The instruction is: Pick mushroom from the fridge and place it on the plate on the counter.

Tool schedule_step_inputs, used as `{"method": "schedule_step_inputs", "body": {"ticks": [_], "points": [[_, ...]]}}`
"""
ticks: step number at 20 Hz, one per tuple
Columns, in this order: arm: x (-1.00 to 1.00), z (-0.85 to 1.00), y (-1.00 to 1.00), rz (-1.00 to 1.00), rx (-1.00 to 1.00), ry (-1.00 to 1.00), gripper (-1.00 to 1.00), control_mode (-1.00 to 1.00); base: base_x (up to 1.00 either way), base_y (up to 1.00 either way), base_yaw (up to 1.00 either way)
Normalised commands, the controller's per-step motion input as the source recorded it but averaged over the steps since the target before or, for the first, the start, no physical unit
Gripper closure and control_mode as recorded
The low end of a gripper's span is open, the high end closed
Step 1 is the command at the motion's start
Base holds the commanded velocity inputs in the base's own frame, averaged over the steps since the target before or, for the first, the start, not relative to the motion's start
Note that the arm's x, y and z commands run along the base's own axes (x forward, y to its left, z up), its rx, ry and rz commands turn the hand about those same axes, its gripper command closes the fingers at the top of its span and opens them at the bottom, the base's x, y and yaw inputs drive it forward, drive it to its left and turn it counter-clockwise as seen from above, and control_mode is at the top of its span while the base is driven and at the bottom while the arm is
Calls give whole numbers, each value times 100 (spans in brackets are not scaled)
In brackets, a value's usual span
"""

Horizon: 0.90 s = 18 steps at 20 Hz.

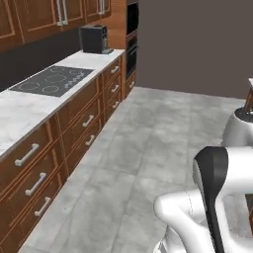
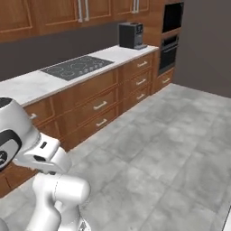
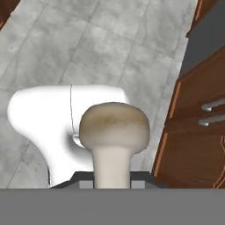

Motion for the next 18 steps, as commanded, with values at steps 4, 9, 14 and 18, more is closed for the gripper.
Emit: {"method": "schedule_step_inputs", "body": {"ticks": [4,9,14,18], "points": [[0,0,0,0,0,0,100,100,82,14,68],[0,0,0,0,0,0,100,100,84,0,78],[0,0,0,0,0,0,100,100,89,-4,77],[0,0,0,0,0,0,100,100,61,-1,71]]}}
